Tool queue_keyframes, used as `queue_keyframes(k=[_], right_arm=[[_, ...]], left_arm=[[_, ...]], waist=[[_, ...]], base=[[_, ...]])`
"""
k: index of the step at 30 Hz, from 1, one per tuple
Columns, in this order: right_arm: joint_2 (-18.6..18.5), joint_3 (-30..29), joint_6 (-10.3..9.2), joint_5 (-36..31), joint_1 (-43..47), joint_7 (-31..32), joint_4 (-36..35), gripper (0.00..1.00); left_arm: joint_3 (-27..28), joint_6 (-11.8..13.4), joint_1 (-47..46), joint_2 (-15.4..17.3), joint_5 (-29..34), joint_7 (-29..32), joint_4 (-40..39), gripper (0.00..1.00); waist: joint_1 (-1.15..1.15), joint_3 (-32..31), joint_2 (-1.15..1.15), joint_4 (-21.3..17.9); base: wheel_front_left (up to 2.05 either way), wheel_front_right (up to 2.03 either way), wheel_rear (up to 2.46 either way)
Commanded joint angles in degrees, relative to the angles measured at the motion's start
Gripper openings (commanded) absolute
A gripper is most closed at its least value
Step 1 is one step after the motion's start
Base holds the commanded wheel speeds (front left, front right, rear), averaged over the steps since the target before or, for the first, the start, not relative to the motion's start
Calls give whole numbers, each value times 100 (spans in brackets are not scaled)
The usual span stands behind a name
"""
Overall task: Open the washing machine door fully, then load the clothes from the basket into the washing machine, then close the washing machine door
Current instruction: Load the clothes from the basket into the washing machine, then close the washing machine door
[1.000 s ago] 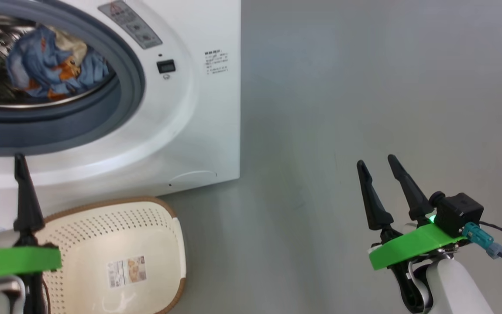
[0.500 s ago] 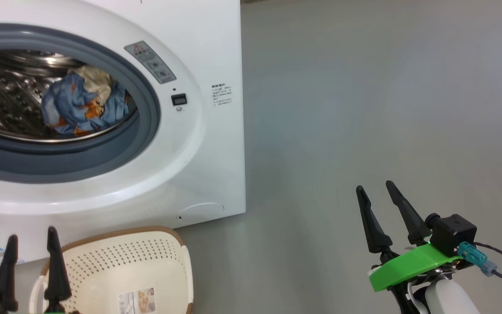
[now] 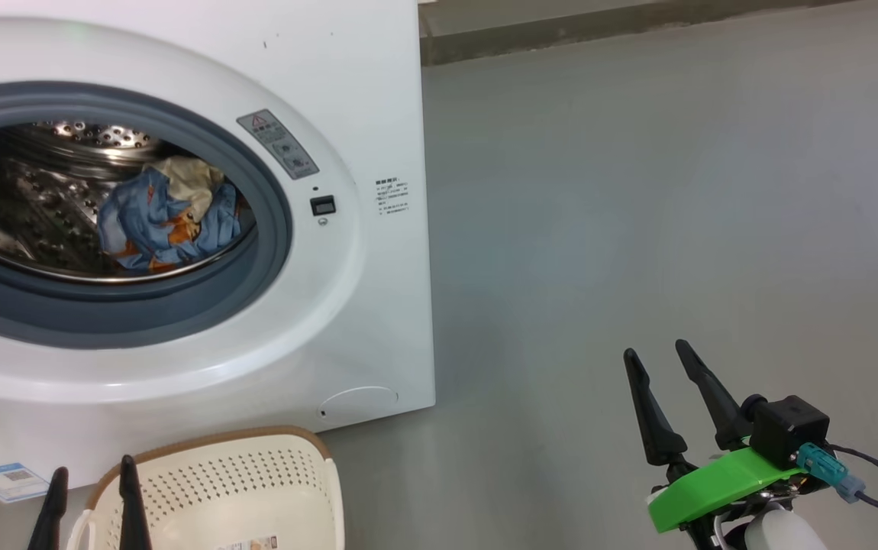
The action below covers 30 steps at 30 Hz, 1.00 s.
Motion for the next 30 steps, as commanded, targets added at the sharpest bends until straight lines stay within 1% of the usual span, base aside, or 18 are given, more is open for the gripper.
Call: queue_keyframes(k=[1, 6, 9, 15, 20, 30], right_arm=[[27, 102, 51, -148, 21, -28, -157, 100], [27, 62, 51, -205, 45, -28, -174, 100], [27, 53, 51, -252, 48, -28, -176, 100], [27, 47, 51, -313, 44, -28, -165, 100], [27, 42, 51, -321, 46, -28, -151, 100], [27, 18, 51, -309, 59, -28, -137, 100]], left_arm=[[217, -42, -40, 39, 75, -46, -107, 100], [249, -46, 22, -18, 170, -46, -141, 100], [262, -86, 44, -48, 107, -46, -160, 100], [248, -90, 41, -77, 104, -46, -70, 100], [240, -19, 29, -90, 224, -46, -35, 100], [209, 12, -1, -102, 202, -46, 3, 100]], waist=[[0, -35, 0, 6], [0, -79, 0, 28], [0, -97, 0, 47], [0, -108, 0, 72], [0, -101, 0, 80], [0, -117, 0, 80]], base=[[0, 0, 0], [0, 0, 0], [0, 0, 0], [0, 0, 0], [0, 0, 0], [0, 0, 0]])
